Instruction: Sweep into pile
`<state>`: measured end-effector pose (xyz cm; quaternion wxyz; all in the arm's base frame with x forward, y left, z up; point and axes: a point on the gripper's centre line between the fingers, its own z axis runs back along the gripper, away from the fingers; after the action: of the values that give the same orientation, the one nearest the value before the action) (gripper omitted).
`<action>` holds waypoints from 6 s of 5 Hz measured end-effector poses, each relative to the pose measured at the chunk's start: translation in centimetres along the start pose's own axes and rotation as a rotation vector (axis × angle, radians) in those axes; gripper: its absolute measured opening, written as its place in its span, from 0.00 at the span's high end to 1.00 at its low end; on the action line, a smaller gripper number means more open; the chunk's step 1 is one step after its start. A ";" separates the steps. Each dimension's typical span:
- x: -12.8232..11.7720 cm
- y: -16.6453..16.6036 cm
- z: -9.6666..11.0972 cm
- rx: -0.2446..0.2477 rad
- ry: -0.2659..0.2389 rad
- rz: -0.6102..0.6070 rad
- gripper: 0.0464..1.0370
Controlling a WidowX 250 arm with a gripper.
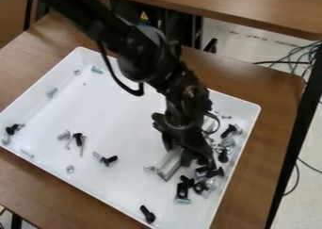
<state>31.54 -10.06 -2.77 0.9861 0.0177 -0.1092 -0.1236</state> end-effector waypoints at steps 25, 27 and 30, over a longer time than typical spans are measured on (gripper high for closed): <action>-9.9 23.4 -1.6 0.367 0.134 1.162 0.68; -7.5 24.7 -2.1 0.337 0.154 1.136 0.68; -0.9 24.5 -3.4 0.282 0.242 0.671 0.68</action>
<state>37.32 13.90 -4.72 0.9655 0.1311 -0.0076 0.2251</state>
